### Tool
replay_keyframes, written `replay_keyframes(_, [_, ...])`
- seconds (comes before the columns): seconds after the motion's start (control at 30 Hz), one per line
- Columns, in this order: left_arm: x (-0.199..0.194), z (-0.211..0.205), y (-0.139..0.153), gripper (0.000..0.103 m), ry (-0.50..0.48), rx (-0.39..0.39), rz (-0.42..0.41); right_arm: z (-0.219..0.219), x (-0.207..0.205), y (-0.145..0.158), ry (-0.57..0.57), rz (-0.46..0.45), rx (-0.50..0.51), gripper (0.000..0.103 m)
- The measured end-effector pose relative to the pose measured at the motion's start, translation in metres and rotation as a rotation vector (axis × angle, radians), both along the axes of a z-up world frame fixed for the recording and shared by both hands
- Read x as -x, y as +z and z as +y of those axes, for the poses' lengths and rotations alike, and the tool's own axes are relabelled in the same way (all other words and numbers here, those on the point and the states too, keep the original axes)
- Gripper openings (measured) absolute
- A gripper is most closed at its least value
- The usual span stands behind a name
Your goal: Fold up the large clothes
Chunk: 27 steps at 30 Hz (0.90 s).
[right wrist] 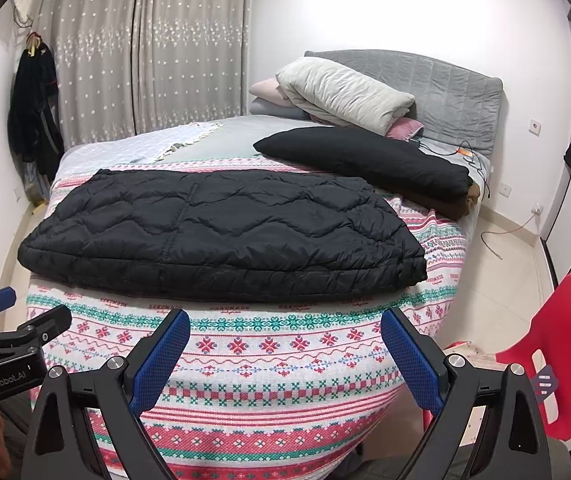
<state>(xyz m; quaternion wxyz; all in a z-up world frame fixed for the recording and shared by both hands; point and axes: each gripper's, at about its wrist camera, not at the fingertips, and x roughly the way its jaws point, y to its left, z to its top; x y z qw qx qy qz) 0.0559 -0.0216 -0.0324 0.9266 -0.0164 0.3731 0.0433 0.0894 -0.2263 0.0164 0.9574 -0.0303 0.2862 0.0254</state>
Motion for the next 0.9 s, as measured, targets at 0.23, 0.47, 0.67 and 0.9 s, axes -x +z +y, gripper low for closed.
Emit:
replay_keyframes(0.23, [0.0002, -0.0001, -0.0002, 0.102, -0.002, 0.003, 0.002, 0.0002, 0.0006, -0.0002, 0.002, -0.001, 0.001, 0.097])
replay_keyframes(0.47, [0.0006, -0.0016, -0.0013, 0.102, -0.008, 0.004, 0.006, 0.0007, 0.0003, -0.0006, 0.001, 0.000, 0.003, 0.097])
replay_keyframes(0.67, [0.0005, 0.0002, -0.0014, 0.102, -0.005, 0.014, 0.010, 0.0011, 0.0001, -0.0016, 0.004, 0.001, 0.000, 0.097])
replay_keyframes(0.9, [-0.0003, 0.0002, -0.0026, 0.102, -0.010, 0.019, 0.018, 0.0018, 0.0000, -0.0022, 0.005, 0.003, -0.001, 0.097])
